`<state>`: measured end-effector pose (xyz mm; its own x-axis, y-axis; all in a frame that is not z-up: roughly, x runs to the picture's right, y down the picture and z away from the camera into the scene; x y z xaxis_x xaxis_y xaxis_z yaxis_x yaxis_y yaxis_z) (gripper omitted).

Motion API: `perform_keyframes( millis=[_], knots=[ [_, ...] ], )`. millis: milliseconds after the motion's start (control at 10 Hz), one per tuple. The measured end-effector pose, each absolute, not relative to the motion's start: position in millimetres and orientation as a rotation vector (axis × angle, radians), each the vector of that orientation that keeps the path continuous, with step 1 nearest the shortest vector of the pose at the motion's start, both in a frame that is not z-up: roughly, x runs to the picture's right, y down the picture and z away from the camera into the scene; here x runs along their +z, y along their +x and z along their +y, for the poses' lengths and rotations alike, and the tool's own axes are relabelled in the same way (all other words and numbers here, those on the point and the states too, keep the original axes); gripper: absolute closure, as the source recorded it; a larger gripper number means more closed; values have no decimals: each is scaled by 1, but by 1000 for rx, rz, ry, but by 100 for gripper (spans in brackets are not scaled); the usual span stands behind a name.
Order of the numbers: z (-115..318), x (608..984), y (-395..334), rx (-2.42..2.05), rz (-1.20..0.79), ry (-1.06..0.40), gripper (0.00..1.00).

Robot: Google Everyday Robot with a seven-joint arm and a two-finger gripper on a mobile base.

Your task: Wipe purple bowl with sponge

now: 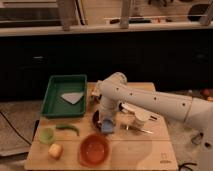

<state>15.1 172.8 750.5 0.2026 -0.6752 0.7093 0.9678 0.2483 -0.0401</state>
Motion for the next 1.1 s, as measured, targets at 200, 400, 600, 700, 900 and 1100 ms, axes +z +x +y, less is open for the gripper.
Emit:
perform_keyframes(
  millis=[200, 400, 600, 700, 900, 1100],
  knots=[
    [158, 758, 35, -1197, -580, -517, 100],
    [137, 774, 34, -1193, -549, -491, 100],
    [121, 790, 33, -1190, -539, -474, 100],
    [115, 797, 26, -1199, -542, -468, 100],
    [114, 801, 4, -1236, -563, -465, 100],
    [118, 804, -30, -1305, -613, -466, 100]
  ],
)
